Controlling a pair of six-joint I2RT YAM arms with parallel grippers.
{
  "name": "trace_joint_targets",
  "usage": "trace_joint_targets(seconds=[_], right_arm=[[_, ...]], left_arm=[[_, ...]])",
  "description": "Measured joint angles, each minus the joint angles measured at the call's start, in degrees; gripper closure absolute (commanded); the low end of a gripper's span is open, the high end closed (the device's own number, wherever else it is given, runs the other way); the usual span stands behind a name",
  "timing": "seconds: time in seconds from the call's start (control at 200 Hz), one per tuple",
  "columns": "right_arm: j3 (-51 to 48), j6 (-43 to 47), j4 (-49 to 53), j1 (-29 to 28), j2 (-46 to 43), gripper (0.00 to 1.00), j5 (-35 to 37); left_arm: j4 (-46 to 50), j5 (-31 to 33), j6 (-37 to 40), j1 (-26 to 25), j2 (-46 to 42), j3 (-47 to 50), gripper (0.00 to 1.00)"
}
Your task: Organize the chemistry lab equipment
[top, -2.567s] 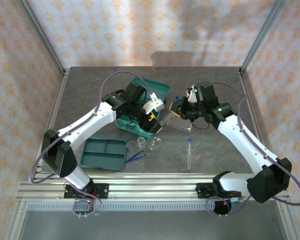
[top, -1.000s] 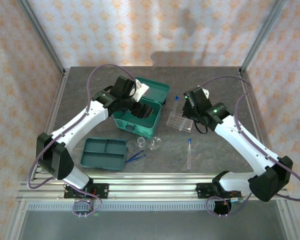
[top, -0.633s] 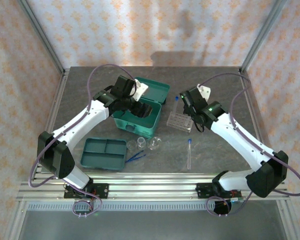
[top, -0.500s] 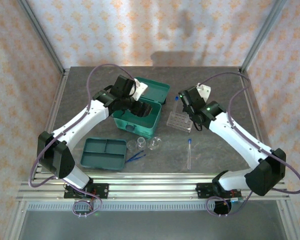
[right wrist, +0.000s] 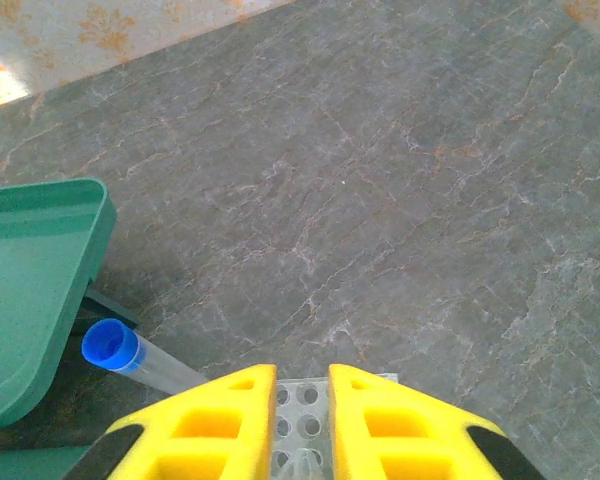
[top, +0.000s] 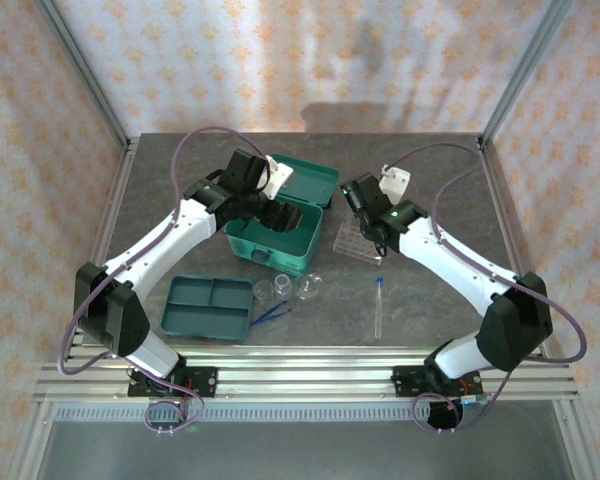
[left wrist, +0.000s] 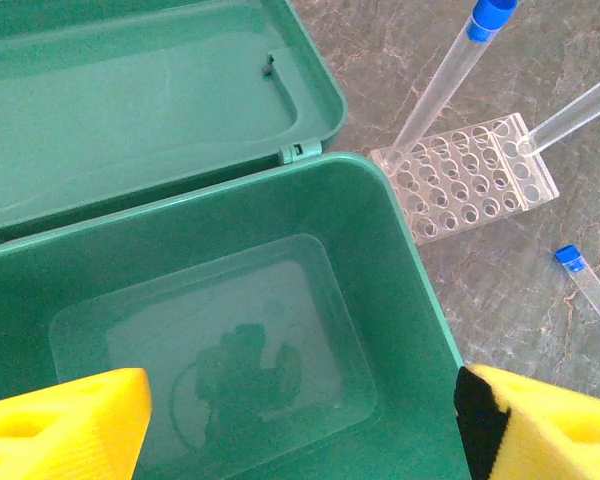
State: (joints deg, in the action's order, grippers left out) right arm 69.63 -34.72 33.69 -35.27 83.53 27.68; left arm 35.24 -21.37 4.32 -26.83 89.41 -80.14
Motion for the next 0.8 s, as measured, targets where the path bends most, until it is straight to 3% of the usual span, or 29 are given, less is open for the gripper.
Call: trace_joint_targets(seconds=[0.801], right_arm=[[2.40,-2.84,-3.17,-0.22,9.97,0.91,4.11]], left_arm=[[-0.85,0.90,-0.02,0.63,-0.55,0.81,0.19]])
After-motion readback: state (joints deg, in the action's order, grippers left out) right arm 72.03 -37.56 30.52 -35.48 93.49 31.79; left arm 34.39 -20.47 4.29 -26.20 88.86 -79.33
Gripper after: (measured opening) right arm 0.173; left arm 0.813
